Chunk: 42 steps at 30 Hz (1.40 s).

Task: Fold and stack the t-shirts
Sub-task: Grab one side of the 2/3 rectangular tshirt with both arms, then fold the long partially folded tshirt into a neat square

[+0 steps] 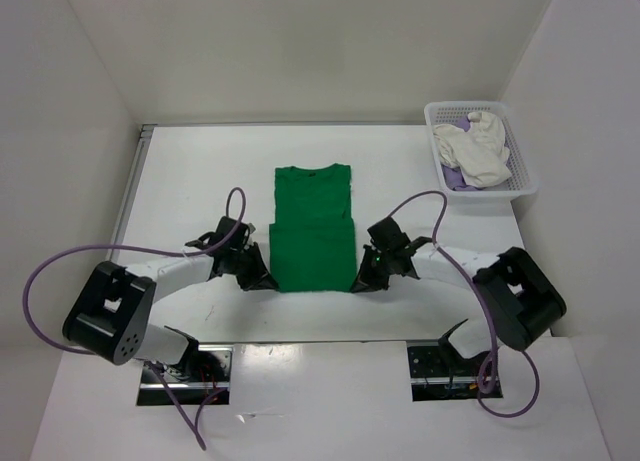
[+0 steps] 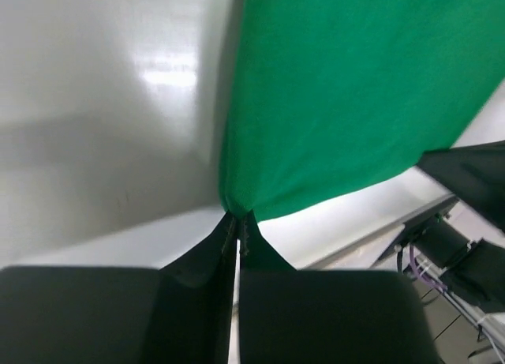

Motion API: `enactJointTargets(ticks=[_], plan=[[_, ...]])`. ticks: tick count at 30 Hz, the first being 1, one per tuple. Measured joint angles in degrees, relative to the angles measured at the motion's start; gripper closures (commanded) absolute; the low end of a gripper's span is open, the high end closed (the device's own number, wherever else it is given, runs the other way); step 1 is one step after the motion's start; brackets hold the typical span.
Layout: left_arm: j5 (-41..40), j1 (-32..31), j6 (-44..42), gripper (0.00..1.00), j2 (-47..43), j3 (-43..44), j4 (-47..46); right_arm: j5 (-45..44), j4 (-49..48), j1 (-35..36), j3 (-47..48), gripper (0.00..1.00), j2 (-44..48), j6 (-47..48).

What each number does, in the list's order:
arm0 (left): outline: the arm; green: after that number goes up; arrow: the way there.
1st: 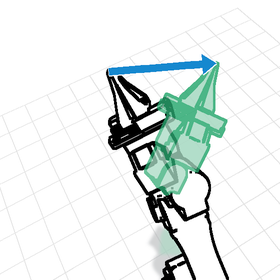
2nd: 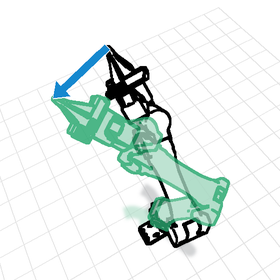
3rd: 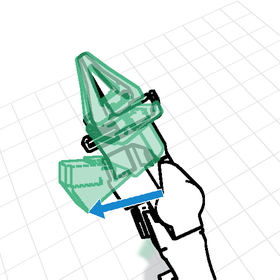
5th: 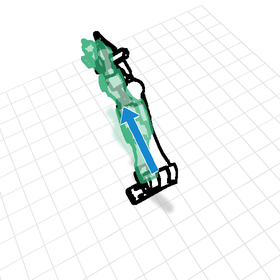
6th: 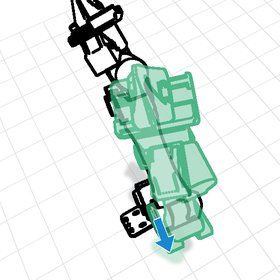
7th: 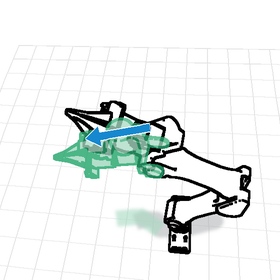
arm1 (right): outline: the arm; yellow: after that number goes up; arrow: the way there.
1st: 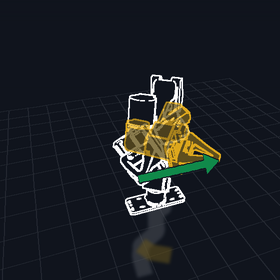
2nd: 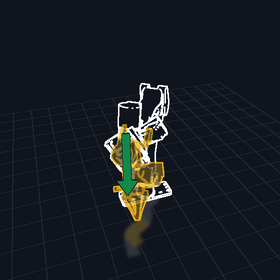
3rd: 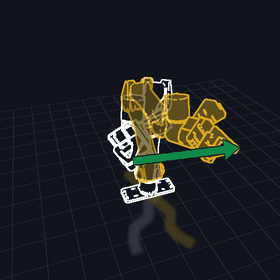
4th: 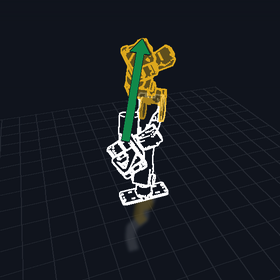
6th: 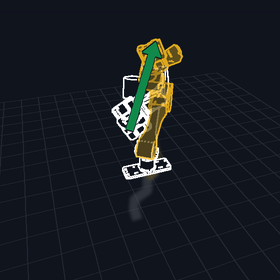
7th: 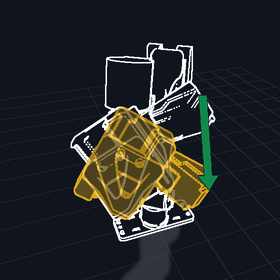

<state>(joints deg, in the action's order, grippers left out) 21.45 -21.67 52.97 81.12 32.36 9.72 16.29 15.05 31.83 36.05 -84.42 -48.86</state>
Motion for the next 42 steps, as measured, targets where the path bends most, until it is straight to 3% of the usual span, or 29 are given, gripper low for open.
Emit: enactJointTargets(ticks=[7, 12, 16, 23, 31, 32, 34, 37, 39, 42], plan=[[2.97, 0.0, -1.57, 1.0, -13.35, 0.07, 11.32, 1.2, 6.93, 9.42, -3.1, 1.0, 12.87, -6.34], [5.38, 3.21, -2.1, 1.0, -15.52, 8.41, 18.93, 2.34, 13.81, 0.11, 5.46, 1.0, 16.72, -3.08], [6.38, 7.54, -2.38, 1.0, -6.82, 20.55, 17.11, 2.51, 15.04, -8.68, 17.9, 1.0, 8.83, 3.02], [3.37, 8.79, -3.52, 1.0, 17.51, 44.72, 10.4, 1.53, 14.62, -16.35, 39.71, 1.0, -13.11, 12.79], [0.13, 8.79, -2.32, 0.99, 37.44, 59.98, 7.5, 0.31, 15.5, -20.41, 53.77, 1.0, -31.34, 17.07], [-0.15, 8.79, -1.88, 0.95, 39.28, 61.61, 7.61, 0.09, 15.47, -20.5, 55.04, 1.0, -32.79, 17.29], [-0.61, 8.79, -1.77, 0.76, 42.4, 64.39, 7.54, -0.24, 15.74, -20.7, 57.29, 0.98, -35.43, 17.62], [-1.31, 9.01, -0.87, 0.45, 45.48, 67.45, 7.39, -0.87, 16.46, -20.96, 60.0, 0.83, -38.36, 17.84], [-1.46, 9.42, -0.17, 0.39, 45.7, 67.63, 6.93, -1.16, 17.25, -21.11, 61.77, 0.73, -39.47, 18.03], [-1.88, 10.27, 1.07, 0.4, 44.46, 67.17, 5.27, -1.55, 18.23, -21.33, 63.69, 0.63, -39.47, 18.34]])
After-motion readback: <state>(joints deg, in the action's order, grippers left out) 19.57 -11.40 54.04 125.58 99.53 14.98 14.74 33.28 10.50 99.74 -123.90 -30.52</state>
